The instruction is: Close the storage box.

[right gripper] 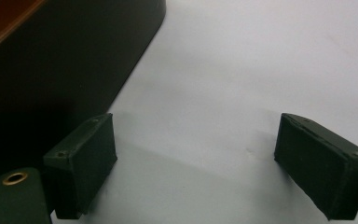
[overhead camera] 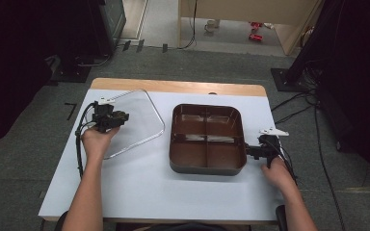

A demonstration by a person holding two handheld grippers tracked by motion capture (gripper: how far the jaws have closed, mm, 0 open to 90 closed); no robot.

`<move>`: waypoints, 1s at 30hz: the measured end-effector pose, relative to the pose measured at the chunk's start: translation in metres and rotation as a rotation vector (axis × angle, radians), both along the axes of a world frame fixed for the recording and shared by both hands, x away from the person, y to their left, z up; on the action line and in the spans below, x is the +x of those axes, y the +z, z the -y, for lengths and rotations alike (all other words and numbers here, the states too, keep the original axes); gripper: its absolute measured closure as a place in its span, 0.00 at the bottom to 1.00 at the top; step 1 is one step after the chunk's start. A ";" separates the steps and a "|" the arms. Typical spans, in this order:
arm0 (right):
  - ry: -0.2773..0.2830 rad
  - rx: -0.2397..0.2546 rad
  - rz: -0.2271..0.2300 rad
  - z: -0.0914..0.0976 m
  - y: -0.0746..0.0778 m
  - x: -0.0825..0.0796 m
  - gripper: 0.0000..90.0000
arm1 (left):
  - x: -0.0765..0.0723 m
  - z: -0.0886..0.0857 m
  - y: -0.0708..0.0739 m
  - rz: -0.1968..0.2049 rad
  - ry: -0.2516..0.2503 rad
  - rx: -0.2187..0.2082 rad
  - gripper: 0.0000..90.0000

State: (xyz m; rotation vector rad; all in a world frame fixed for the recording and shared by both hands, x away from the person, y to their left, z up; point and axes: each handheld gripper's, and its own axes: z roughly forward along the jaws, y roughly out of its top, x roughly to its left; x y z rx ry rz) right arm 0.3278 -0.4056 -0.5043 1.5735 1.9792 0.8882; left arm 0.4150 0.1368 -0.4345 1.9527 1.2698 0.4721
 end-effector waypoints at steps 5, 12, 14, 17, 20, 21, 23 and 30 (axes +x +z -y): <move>0.000 0.000 0.000 0.000 0.000 0.000 0.13 | -0.006 0.011 0.016 0.032 -0.046 0.013 0.66; 0.000 0.000 0.000 0.000 0.000 0.000 0.14 | -0.012 0.027 0.029 0.054 -0.102 0.001 0.66; 0.001 -0.001 -0.001 0.000 0.000 0.000 0.14 | -0.013 0.033 0.032 0.058 -0.122 -0.002 0.66; 0.000 -0.001 -0.001 0.000 0.000 0.000 0.13 | -0.015 0.040 0.036 0.061 -0.151 -0.008 0.66; 0.000 -0.001 -0.001 0.000 0.000 0.000 0.14 | -0.016 0.047 0.038 0.059 -0.170 -0.017 0.66; 0.000 -0.001 -0.001 0.000 0.000 0.000 0.14 | -0.016 0.049 0.039 0.059 -0.175 -0.022 0.66; 0.000 -0.001 -0.001 0.000 0.000 0.000 0.14 | -0.017 0.056 0.040 0.060 -0.193 -0.025 0.66; 0.000 -0.001 -0.001 0.000 0.000 0.000 0.13 | -0.018 0.076 0.041 0.060 -0.242 -0.020 0.66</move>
